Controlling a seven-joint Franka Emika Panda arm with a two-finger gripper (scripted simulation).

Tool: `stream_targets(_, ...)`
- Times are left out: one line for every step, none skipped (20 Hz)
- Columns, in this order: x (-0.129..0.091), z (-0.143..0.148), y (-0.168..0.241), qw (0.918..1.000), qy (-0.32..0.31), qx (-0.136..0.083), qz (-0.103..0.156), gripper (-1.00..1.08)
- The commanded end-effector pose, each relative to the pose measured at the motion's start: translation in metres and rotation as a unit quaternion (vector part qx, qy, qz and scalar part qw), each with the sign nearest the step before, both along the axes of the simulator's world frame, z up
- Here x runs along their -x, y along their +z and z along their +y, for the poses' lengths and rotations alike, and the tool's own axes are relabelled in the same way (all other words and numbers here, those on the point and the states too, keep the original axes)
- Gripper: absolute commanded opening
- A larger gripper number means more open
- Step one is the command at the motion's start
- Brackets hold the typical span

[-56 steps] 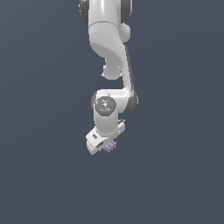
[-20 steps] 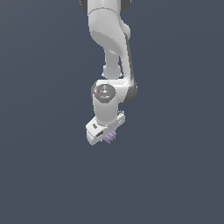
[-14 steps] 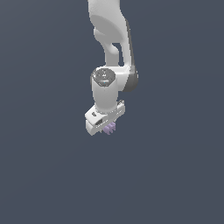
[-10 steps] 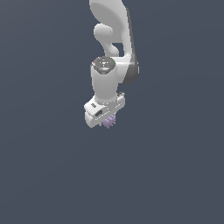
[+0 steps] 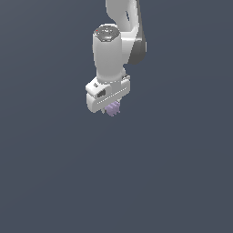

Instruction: Pick up the object and move it to a goal position.

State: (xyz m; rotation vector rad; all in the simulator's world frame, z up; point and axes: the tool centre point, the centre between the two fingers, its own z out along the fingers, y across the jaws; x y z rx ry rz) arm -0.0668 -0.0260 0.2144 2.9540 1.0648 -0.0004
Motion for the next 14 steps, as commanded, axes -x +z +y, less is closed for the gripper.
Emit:
stream_targets(0.01, 0.0, 0.014, 1.0, 0.0, 0.0, 0.0, -1.0)
stream_targets(0.014, 0.0, 0.019, 1.0, 0.0, 0.0, 0.0, -1.0)
stream_targets(0.017, -0.001, 0.023, 1.0, 0.0, 0.0, 0.0, -1.0)
stream_targets(0.02, -0.001, 0.027, 1.0, 0.0, 0.0, 0.0, -1.0)
stream_targets(0.022, -0.001, 0.031, 1.0, 0.0, -0.001, 0.0, -1.0)
stream_targets(0.024, -0.001, 0.034, 1.0, 0.0, -0.001, 0.0, -1.0)
stream_targets(0.026, -0.001, 0.037, 1.0, 0.0, -0.001, 0.0, -1.0)
stream_targets(0.028, -0.001, 0.04, 1.0, 0.0, -0.001, 0.0, -1.0)
stream_targets(0.029, -0.001, 0.042, 1.0, 0.0, -0.001, 0.0, -1.0)
stream_targets(0.03, -0.001, 0.044, 1.0, 0.0, -0.001, 0.0, -1.0)
stream_targets(0.031, -0.001, 0.046, 1.0, 0.0, -0.001, 0.0, -1.0)
stream_targets(0.032, -0.001, 0.047, 1.0, 0.0, -0.001, 0.0, -1.0)
stream_targets(0.032, -0.001, 0.047, 1.0, 0.0, -0.001, 0.0, -1.0)
stream_targets(0.032, -0.001, 0.047, 1.0, 0.0, -0.001, 0.0, -1.0)
